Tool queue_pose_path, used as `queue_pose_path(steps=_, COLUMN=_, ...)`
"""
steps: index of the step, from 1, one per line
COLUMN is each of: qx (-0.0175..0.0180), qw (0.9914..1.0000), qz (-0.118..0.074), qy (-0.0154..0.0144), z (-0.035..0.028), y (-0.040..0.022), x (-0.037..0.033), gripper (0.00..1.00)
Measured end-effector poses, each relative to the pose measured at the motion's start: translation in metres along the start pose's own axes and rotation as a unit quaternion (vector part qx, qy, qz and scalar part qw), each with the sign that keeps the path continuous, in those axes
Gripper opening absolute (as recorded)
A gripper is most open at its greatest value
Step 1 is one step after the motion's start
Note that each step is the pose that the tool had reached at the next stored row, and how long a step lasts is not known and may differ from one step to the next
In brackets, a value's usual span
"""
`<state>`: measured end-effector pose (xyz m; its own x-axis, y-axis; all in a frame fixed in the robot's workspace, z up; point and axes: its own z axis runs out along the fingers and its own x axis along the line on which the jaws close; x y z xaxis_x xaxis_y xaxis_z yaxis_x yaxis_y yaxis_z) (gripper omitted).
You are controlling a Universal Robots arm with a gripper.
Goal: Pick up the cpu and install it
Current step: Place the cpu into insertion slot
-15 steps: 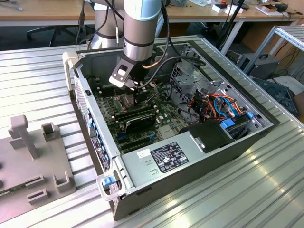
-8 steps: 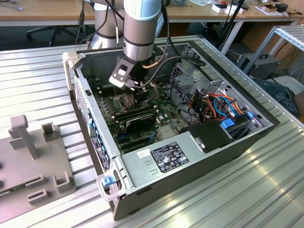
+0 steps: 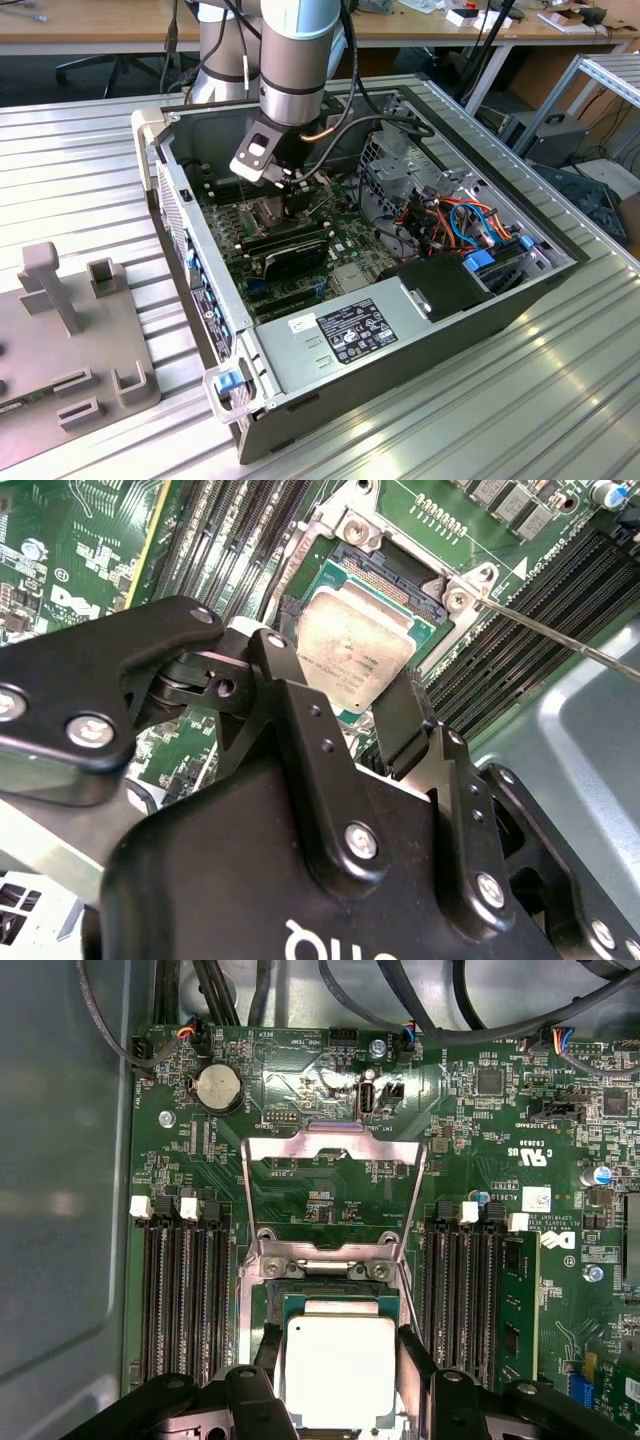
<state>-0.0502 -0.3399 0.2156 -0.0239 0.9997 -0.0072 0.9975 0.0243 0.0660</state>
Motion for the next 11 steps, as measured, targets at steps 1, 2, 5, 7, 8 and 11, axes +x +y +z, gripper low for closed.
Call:
queue_pose_path(steps=1, qx=0.0053, qw=0.99999, qz=0.000, qy=0.0000, z=0.0000, y=0.0000, x=0.0000, gripper=0.55)
queue_pose_path(steps=2, qx=0.0086, qw=0.99996, qz=0.000, qy=0.0002, z=0.0000, y=0.0000, x=0.0000, gripper=0.55)
queue_pose_path(steps=5, qx=0.0102, qw=0.99995, qz=0.000, qy=0.0002, z=0.0000, y=0.0000, x=0.0000, gripper=0.55)
queue_pose_path(steps=7, qx=0.0110, qw=0.99994, qz=0.000, qy=0.0003, z=0.0000, y=0.0000, x=0.0000, gripper=0.55)
queue_pose_path(steps=8, qx=0.0111, qw=0.99994, qz=0.000, qy=0.0009, z=0.0001, y=0.0000, x=0.0000, gripper=0.55)
queue_pose_path(steps=11, qx=0.0109, qw=0.99994, qz=0.000, qy=0.0031, z=0.0002, y=0.0000, x=0.0001, gripper=0.55)
